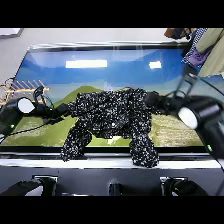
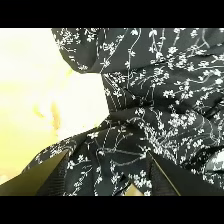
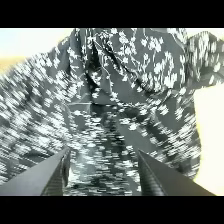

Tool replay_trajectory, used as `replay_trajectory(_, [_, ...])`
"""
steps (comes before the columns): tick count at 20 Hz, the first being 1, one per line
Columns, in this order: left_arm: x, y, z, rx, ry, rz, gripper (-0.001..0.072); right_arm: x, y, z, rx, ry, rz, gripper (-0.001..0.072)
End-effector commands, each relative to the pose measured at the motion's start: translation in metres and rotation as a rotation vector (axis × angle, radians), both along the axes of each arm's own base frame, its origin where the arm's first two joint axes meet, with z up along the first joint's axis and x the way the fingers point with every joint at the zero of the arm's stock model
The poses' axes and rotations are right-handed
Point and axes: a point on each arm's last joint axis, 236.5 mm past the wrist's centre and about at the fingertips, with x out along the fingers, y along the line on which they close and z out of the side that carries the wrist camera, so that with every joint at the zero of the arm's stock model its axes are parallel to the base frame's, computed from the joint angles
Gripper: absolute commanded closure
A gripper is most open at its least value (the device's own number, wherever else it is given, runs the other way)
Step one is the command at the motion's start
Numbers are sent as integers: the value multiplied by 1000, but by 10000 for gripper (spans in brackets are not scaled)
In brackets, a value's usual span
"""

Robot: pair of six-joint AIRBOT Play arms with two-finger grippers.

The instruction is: Fold the clothes and pants, and hang the long-sleeved shirts on hangers.

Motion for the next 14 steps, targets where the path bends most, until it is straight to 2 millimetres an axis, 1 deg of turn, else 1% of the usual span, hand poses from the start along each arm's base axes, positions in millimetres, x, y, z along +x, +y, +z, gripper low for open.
replay_trajectory(1, [-3,5,13,15,-30,-10,156,13,19,-47,-194,203,246,220])
replay_trajectory(2, [-4,3,13,12,-30,-12,156,16,27,-72,-206,274,289,220])
replay_trajectory(4, [-7,1,14,13,-22,-23,156,18,43,-111,-201,357,361,221])
replay_trajectory(6, [-8,1,13,18,-18,-29,156,23,50,-136,-198,393,386,223])
replay_trajectory(9, [-8,4,12,33,-21,-31,156,30,62,-158,-179,397,426,224])
replay_trajectory(12, [-8,7,11,51,-23,-34,156,25,76,-179,-144,443,456,225])
replay_trajectory(14, [-8,8,11,51,-22,-34,156,24,85,-187,-151,442,485,226])
